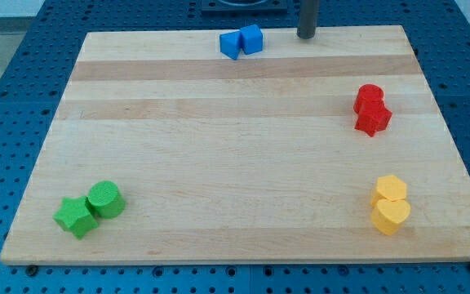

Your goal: Slide blue cube along with blue triangle slightly left

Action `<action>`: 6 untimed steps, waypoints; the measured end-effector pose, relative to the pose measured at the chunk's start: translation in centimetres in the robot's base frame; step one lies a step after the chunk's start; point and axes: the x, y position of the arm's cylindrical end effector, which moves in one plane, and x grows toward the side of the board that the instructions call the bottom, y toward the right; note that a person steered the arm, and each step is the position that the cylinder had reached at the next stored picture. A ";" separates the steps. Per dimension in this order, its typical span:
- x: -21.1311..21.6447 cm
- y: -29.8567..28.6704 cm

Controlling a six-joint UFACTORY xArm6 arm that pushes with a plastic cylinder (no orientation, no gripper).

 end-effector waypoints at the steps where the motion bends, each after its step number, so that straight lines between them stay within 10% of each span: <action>1: 0.0 -0.4; 6: 1.8 -14.6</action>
